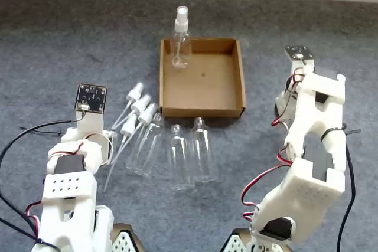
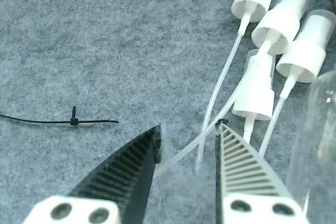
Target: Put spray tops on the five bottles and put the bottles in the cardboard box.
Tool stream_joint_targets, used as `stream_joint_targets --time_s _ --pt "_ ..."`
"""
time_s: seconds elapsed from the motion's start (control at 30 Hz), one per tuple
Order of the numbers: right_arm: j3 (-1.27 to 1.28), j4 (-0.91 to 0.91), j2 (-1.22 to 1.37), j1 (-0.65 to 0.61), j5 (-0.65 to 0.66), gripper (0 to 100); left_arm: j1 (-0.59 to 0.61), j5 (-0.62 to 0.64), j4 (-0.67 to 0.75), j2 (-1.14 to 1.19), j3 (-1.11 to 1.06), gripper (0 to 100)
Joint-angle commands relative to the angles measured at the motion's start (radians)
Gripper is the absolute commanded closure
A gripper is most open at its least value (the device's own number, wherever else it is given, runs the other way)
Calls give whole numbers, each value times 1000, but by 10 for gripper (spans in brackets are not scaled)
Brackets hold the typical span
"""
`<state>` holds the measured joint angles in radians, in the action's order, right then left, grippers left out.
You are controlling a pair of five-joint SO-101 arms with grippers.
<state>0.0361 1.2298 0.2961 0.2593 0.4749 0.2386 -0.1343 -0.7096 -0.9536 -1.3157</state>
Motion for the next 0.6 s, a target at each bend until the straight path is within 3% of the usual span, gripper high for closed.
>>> stream_joint_targets --time_s 0.0,0.27,0.43,0.57 --pt "-41 -1 -53 -8 11 775 -15 -9 12 -19 4 839" --pt "-28 -1 -54 -8 11 780 -15 -9 12 -19 4 839" --pt "-21 -1 -54 -8 12 850 -15 -9 12 -19 4 839" --pt "-19 27 -53 -7 12 830 -15 -9 12 -19 4 839"
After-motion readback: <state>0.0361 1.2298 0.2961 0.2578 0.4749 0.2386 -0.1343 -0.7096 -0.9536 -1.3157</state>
